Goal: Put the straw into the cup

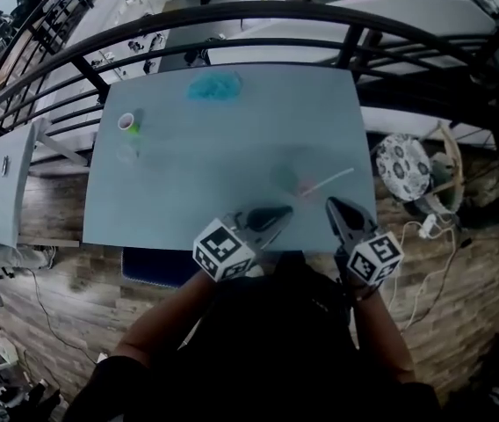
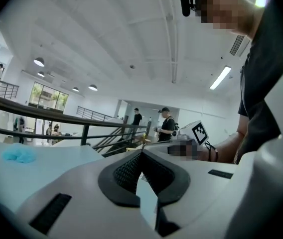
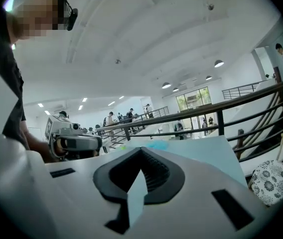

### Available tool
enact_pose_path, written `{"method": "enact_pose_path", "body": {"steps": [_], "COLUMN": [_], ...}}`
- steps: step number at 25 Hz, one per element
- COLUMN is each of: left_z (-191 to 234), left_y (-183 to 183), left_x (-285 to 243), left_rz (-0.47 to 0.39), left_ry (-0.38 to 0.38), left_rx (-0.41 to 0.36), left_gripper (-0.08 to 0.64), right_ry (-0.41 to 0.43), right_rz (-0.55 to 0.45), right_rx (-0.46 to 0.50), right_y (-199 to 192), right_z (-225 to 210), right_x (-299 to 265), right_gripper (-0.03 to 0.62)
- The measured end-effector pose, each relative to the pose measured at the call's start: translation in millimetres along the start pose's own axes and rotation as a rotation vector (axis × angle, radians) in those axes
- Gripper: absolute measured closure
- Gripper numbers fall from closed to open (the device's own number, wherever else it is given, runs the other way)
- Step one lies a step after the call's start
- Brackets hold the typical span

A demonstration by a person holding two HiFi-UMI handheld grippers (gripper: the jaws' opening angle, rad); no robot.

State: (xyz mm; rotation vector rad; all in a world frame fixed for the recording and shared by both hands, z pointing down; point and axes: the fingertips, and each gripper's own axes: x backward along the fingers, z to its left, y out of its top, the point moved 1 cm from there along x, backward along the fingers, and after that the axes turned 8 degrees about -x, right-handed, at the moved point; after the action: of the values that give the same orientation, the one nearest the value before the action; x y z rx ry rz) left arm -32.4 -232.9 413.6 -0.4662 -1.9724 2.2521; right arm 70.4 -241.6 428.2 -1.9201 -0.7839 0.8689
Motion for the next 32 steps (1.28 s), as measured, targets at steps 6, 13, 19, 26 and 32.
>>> {"method": "enact_pose_path", "body": {"steps": [6, 13, 19, 26, 32], "left_z": [-20.4, -30.3, -67.1, -132.5, -183.1], "left_y": [21.0, 27.6, 33.6, 32.5, 36.8], "left_x": [4.0, 5.8, -18.5, -57.5, -73.4], "left_rz": [-0.043, -0.047, -0.031, -0.044, -0.067], "left_ry": [-0.025, 0.032, 0.097, 0.118, 0.163], "left_rx": [0.009, 0.003, 0.023, 0.032, 0.034], "left_gripper": [0.548, 0.548, 0.548, 0.548, 0.548], "right_ry": [0.021, 0.072, 0.130, 0.174, 0.204], "right_rz": [-0.019, -0.011, 0.008, 0.029, 0.035], "right_rx": [0.026, 0.028, 0.001, -0.007, -0.007], "right_y": [17.0, 21.9, 21.9, 4.3, -6.8], "right_z": [34.7, 39.0, 24.5, 7.9, -1.3], "right_x": [22.3, 33.5, 78.9, 142.5, 195.8], "right_gripper": [0.581, 0.581, 0.581, 0.581, 0.581]}}
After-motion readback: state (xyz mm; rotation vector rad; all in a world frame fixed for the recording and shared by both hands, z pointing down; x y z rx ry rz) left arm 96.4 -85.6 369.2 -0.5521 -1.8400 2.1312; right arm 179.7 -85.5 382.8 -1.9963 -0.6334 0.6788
